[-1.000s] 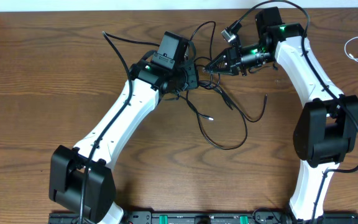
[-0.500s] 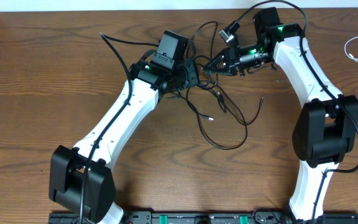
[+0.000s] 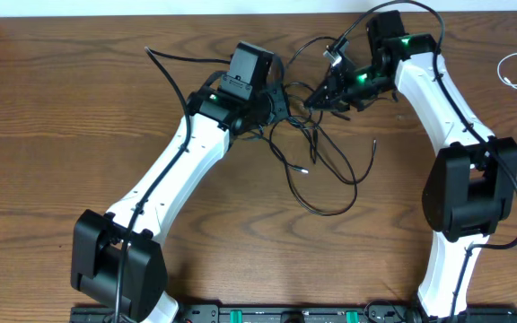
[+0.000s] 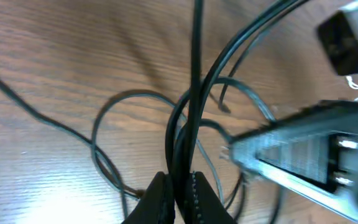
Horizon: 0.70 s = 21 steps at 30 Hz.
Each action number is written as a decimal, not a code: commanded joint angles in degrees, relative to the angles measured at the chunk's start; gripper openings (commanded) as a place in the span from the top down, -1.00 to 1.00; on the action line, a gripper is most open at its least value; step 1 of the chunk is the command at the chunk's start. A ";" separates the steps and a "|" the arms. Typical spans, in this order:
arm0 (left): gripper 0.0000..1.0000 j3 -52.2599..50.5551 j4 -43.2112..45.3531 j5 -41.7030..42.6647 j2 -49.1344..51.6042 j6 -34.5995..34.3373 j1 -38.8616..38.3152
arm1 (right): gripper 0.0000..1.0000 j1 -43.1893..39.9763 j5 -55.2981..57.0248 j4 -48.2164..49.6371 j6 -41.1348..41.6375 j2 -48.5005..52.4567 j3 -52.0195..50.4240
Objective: Untangle cables
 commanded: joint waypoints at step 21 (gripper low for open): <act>0.40 -0.11 -0.46 2.08 -11.45 2.14 1.97 | 0.98 2.58 14.93 0.00 1.05 0.00 -0.04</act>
